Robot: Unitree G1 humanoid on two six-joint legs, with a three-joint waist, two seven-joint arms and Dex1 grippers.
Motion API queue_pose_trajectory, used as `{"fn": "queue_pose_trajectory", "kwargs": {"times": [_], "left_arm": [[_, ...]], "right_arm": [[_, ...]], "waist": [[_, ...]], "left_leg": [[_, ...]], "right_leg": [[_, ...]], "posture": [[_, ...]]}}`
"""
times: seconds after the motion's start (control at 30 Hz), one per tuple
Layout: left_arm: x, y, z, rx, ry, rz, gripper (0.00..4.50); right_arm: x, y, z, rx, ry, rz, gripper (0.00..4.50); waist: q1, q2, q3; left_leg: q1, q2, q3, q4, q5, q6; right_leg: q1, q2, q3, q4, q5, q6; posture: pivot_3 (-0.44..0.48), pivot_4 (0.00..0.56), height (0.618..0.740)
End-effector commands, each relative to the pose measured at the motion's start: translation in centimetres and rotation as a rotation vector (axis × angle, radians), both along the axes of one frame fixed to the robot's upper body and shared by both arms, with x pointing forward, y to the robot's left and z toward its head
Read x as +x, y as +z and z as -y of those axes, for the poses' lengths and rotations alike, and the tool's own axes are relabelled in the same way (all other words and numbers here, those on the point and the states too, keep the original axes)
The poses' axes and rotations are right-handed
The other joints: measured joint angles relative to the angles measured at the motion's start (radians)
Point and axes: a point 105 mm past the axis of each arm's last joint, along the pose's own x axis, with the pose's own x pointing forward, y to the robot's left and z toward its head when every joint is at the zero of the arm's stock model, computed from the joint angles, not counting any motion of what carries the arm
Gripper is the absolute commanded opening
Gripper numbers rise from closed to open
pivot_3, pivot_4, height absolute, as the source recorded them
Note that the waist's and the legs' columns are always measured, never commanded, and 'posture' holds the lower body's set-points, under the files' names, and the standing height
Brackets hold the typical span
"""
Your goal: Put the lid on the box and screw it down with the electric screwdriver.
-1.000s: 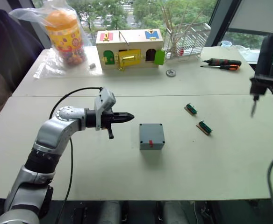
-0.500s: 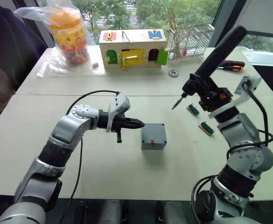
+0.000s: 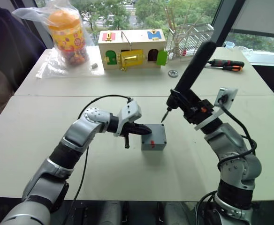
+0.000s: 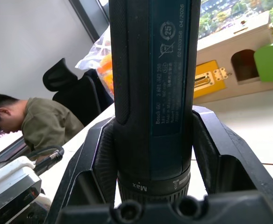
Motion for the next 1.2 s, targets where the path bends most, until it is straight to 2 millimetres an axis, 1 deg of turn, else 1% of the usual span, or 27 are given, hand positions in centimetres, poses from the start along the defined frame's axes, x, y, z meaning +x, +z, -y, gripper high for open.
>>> {"fn": "queue_pose_trajectory", "kwargs": {"times": [0.03, 0.17, 0.4, 0.57, 0.87, 0.97, 1.1, 1.2], "left_arm": [[-0.1, -0.2, -0.2, 0.009, 0.004, -0.003, 0.0], [-0.2, -0.1, 0.0, 0.003, -0.001, -0.006, 0.0], [-0.1, 0.0, 0.0, -0.003, 0.005, -0.009, 0.0], [0.0, 0.0, -0.1, -0.006, 0.01, -0.006, 0.0], [0.0, 0.0, -0.1, -0.005, 0.016, -0.007, 0.0], [0.0, -0.2, -0.2, 0.0, 0.018, -0.013, 0.0], [-0.2, -1.0, -0.5, 0.025, 0.019, -0.025, 0.0], [-0.2, -1.4, -0.6, 0.029, 0.028, -0.035, 0.0]], "right_arm": [[-1.2, 2.2, -0.3, 0.0, 0.016, 0.114, 1.84], [-1.1, 1.8, -0.3, -0.004, 0.007, 0.106, 1.84], [-0.6, 1.6, 0.5, -0.009, -0.027, 0.102, 1.84], [-0.6, 0.7, 0.3, -0.039, -0.014, 0.08, 1.84], [-0.7, -0.4, -0.6, -0.1, 0.024, 0.068, 1.84], [-1.1, -1.9, -1.9, -0.22, 0.069, 0.061, 1.84], [-1.0, -3.8, -2.5, -0.287, 0.08, 0.027, 1.84], [-0.9, -4.8, -2.5, -0.293, 0.071, 0.001, 1.84]], "waist": [[-0.001, 0.0, 0.0], [-0.002, 0.0, 0.0], [-0.001, 0.0, 0.0], [-0.001, 0.0, 0.0], [-0.001, -0.001, 0.0], [-0.002, -0.001, -0.001], [-0.002, -0.005, -0.003], [-0.002, -0.009, -0.006]], "left_leg": [[0.0, 0.0, 0.0, 0.0, 0.0, 0.0], [0.0, 0.0, -0.001, 0.0, 0.0, 0.0], [0.0, 0.0, -0.001, 0.0, 0.0, 0.0], [0.0, 0.0, -0.001, 0.0, 0.0, 0.0], [0.001, 0.001, -0.001, 0.0, 0.0, 0.0], [0.001, 0.001, -0.001, 0.0, 0.0, 0.0], [0.006, 0.001, -0.001, -0.001, 0.0, 0.0], [0.01, 0.003, -0.001, -0.002, -0.001, 0.001]], "right_leg": [[0.0, 0.0, 0.0, 0.0, 0.0, 0.0], [0.0, 0.0, 0.0, 0.0, 0.0, 0.0], [0.0, 0.0, 0.0, 0.0, 0.0, 0.0], [0.0, 0.0, 0.0, 0.0, 0.0, 0.0], [0.0, 0.0, 0.0, 0.0, 0.0, 0.0], [0.0, 0.0, 0.0, 0.0, 0.0, 0.0], [0.004, 0.0, 0.001, 0.0, 0.0, 0.0], [0.008, 0.0, 0.001, 0.0, 0.0, 0.0]], "posture": [[0.0, 0.15, 0.706], [0.0, 0.15, 0.706], [0.0, 0.15, 0.706], [0.0, 0.15, 0.706], [0.0, 0.15, 0.706], [0.0, 0.15, 0.706], [0.0, 0.15, 0.706], [0.0, 0.15, 0.706]]}}
